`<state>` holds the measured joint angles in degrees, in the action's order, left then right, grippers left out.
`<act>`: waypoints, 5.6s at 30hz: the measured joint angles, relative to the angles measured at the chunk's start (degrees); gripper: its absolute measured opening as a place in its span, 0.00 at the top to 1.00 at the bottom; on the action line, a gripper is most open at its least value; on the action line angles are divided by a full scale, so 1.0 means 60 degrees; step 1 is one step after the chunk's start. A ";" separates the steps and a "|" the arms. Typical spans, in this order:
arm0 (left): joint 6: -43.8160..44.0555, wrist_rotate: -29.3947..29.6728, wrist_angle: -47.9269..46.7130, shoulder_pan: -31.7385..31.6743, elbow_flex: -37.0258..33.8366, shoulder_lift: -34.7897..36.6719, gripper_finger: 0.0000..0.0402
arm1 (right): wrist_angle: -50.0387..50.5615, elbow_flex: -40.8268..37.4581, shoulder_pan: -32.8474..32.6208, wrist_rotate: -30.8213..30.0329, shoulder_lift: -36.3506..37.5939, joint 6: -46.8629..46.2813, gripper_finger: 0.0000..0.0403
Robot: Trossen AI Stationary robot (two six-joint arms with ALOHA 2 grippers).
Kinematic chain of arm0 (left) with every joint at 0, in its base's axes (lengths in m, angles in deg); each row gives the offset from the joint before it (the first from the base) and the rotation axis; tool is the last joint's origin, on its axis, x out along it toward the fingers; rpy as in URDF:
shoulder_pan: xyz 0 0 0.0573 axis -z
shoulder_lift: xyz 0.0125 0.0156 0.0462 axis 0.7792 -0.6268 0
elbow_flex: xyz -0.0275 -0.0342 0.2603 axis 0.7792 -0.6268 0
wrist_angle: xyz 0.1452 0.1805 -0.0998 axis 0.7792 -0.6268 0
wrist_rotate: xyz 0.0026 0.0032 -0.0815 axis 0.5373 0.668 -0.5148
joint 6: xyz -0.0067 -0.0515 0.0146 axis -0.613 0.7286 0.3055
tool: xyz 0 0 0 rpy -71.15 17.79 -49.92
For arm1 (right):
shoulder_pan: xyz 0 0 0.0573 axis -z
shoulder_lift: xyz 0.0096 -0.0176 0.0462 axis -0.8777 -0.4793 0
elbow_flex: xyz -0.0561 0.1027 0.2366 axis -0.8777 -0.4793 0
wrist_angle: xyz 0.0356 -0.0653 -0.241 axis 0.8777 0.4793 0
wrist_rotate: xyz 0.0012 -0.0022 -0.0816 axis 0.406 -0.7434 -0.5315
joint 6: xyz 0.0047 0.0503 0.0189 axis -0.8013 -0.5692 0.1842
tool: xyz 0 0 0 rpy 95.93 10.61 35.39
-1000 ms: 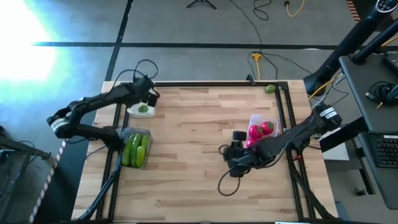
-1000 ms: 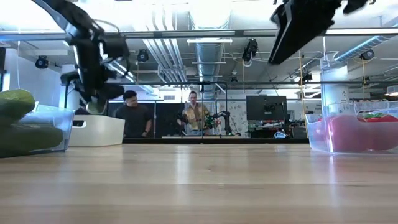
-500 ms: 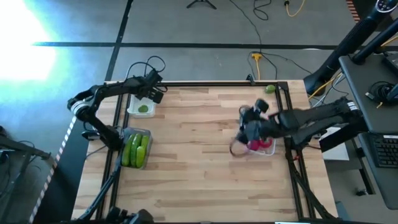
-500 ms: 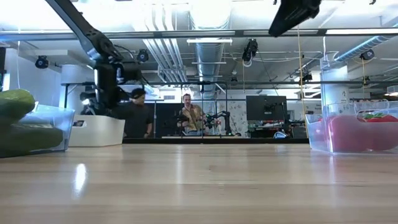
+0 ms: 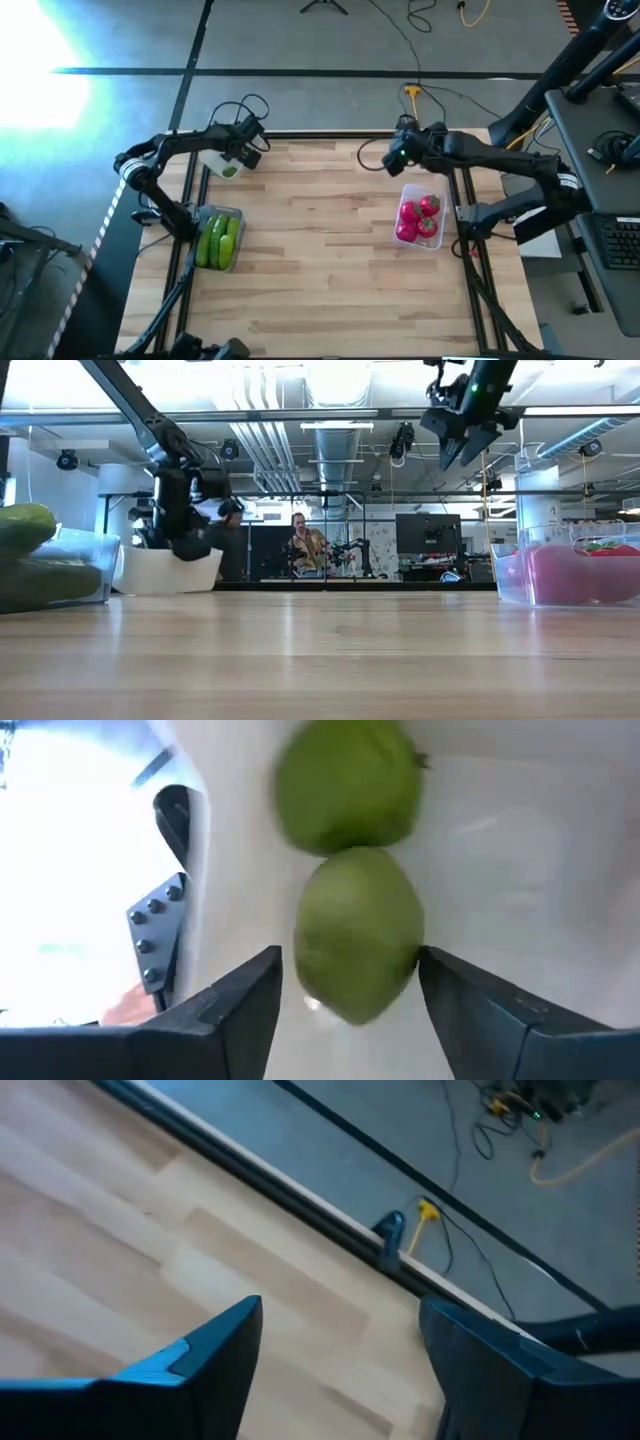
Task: Sort produce into baskets
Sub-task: Put the lime into the white bin
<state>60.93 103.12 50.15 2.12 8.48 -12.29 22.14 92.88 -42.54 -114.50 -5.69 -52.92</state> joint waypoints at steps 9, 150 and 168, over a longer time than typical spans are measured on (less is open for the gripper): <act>-0.0061 -0.0368 -0.0963 0.0397 0.0000 0.1595 0.43 | -0.0007 0.0000 0.0337 0.0186 -0.0010 0.0018 0.29; -0.0976 -0.3257 1.1527 0.8611 -0.2022 -0.1828 0.25 | -0.5539 -0.1042 -0.4103 0.5164 -0.2677 0.3272 0.14; -0.1334 -0.4588 1.3054 0.8261 -0.2018 -0.3664 0.28 | -0.5243 -0.1413 -0.5113 0.3429 -0.1462 0.2419 0.18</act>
<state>52.92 75.59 128.47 51.69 -3.63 -34.27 -9.32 84.40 -73.22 -93.92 -14.46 -38.40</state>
